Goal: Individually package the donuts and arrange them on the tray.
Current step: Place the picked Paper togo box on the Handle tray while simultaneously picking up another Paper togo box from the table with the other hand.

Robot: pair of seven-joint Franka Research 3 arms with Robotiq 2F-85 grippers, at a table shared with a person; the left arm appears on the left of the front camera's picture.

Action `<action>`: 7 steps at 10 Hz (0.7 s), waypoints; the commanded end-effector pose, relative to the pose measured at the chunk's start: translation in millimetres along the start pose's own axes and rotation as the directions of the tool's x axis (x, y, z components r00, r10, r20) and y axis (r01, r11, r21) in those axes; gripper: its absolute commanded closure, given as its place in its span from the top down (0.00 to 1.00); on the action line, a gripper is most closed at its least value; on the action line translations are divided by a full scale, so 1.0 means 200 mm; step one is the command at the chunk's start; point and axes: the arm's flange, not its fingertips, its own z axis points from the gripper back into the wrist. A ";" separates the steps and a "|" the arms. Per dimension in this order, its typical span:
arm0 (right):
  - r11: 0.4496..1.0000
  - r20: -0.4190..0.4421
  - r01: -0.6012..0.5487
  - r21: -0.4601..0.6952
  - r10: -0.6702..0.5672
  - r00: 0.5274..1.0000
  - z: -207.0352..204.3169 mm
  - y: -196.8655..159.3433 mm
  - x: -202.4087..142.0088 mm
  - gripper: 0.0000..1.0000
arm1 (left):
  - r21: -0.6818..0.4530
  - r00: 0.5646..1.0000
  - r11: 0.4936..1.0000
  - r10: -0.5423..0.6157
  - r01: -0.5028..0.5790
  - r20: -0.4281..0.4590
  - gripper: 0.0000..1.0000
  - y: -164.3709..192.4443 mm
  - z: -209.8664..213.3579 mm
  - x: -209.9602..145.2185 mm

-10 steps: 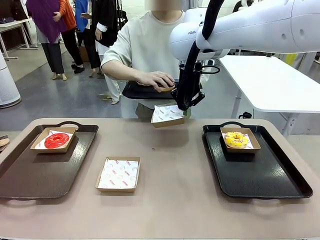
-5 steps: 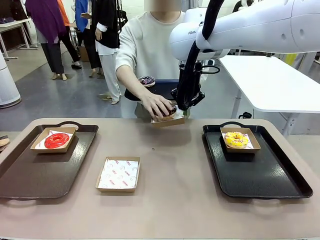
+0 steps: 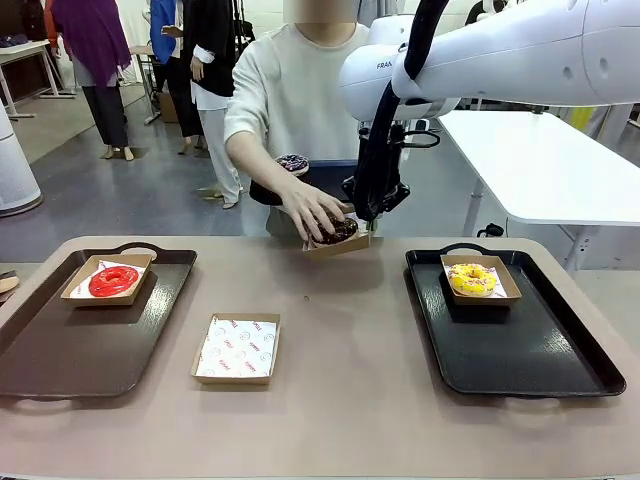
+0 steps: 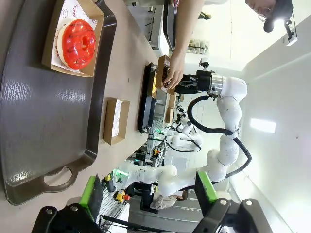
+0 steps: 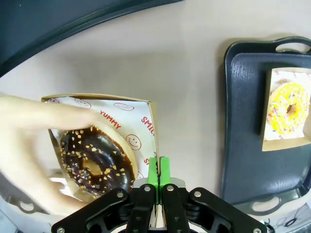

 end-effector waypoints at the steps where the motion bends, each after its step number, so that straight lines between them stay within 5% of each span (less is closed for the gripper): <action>1: 1.000 0.000 0.002 0.000 -0.002 1.000 0.01 -0.01 0.00 0.00 | 0.006 1.000 1.000 0.016 -0.016 0.001 1.00 -0.01 0.01 -0.01; 7: 1.000 0.000 0.002 0.000 -0.002 1.000 0.01 -0.01 0.00 0.00 | 0.006 1.000 1.000 0.016 -0.016 0.001 1.00 -0.01 0.01 -0.01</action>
